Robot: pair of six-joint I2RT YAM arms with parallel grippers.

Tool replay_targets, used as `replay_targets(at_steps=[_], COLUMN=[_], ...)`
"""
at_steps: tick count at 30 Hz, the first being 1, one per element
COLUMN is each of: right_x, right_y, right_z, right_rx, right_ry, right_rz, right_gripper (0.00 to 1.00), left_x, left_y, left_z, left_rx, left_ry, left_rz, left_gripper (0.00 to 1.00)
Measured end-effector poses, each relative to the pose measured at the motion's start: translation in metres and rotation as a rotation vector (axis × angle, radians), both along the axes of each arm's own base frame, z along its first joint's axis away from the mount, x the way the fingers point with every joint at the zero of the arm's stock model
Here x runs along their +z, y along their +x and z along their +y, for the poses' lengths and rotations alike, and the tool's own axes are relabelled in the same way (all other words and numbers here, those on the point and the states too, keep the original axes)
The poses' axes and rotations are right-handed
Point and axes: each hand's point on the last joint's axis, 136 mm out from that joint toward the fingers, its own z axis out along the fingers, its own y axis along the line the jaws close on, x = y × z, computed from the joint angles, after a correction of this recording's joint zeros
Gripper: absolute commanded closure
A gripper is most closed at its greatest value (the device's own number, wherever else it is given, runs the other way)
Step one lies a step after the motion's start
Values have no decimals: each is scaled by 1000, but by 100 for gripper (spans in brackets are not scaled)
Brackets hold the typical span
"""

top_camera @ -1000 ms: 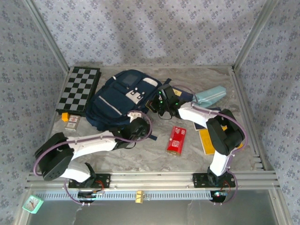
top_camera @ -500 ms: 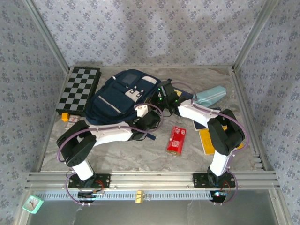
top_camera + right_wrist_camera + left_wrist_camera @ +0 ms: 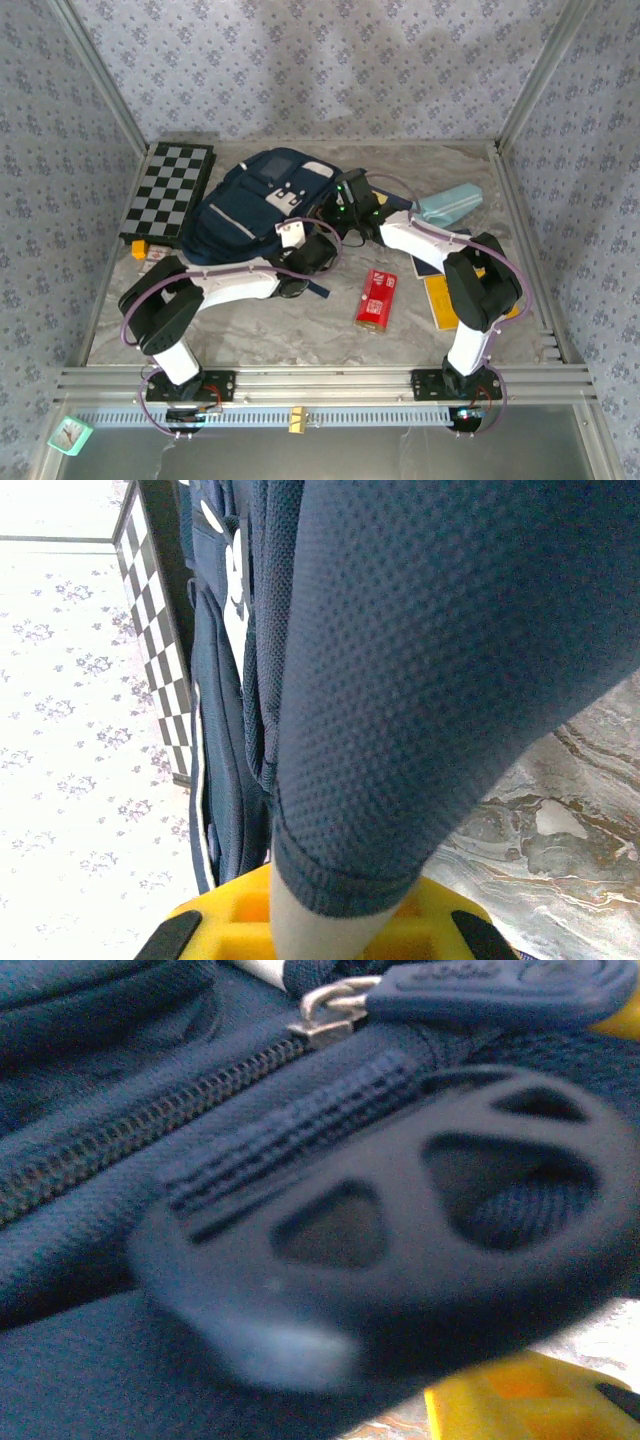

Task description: Pack the student bag

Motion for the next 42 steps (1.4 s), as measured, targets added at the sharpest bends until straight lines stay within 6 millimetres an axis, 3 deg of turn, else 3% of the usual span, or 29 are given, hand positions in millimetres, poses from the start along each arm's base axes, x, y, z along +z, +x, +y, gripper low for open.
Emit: replay_targets(at_steps=[8,18,26,34,42], right_x=[25,33,33,33,34], right_y=[7,14,14,14,12], right_z=[8,14,13,13,14], right_rx=[5,7,7,11,32], right_ry=[39,57,58,62,71], right_rz=[-22,-16,-17,-15,-9], right_gripper=[100,100,100,100,100], left_x=[22,39,43,53,55], left_y=[11,23,27,23,8], left_z=[11,11,10,9,24], left_rx=[-24,-53,-104,-152,-169], left_ry=[2,17,36,24,1], left_rz=[-27,-14,-9,-17,-5], left_gripper=[57,70,99,100,100])
